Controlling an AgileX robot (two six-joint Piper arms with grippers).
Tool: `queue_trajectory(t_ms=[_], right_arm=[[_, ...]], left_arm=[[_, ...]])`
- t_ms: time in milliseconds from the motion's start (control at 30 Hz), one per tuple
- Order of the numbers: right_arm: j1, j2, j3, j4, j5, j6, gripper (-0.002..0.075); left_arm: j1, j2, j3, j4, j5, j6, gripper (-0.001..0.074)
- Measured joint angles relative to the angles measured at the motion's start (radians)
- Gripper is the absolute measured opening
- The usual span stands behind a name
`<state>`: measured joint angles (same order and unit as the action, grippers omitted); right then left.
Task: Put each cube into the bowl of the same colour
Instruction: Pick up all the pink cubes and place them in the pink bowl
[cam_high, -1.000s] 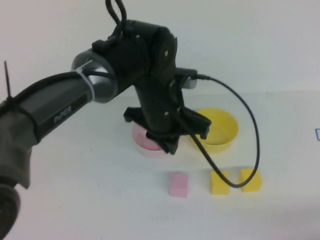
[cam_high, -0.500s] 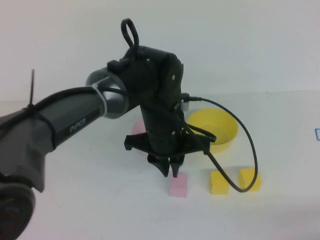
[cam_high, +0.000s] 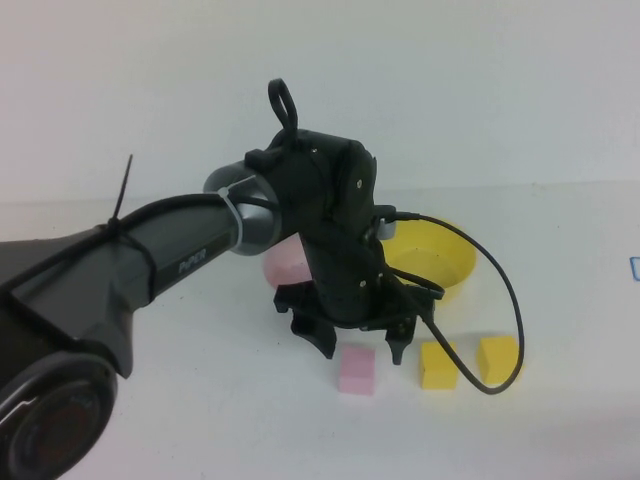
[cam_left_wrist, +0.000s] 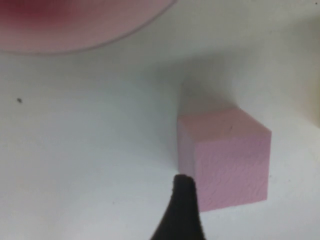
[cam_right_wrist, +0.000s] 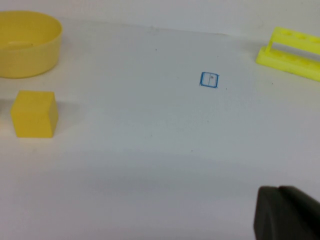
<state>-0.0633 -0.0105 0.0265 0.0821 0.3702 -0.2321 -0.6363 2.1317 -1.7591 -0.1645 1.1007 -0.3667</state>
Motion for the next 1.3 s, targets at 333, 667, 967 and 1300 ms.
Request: queue_trajectory(t_ms=[333, 667, 967, 1300], right_arm=[[0.000, 0.000, 0.000, 0.000, 0.000, 0.000, -0.0002], [0.000, 0.000, 0.000, 0.000, 0.000, 0.000, -0.0002], [0.000, 0.000, 0.000, 0.000, 0.000, 0.000, -0.0002], [0.000, 0.000, 0.000, 0.000, 0.000, 0.000, -0.0002]], left_arm=[[0.000, 0.058, 0.000, -0.007, -0.038, -0.065, 0.0497], [0.000, 0.080, 0.000, 0.007, -0.040, -0.050, 0.0329], [0.000, 0.080, -0.002, 0.006, -0.017, -0.043, 0.0264], [0.000, 0.081, -0.180, -0.045, 0.028, 0.056, 0.0262]])
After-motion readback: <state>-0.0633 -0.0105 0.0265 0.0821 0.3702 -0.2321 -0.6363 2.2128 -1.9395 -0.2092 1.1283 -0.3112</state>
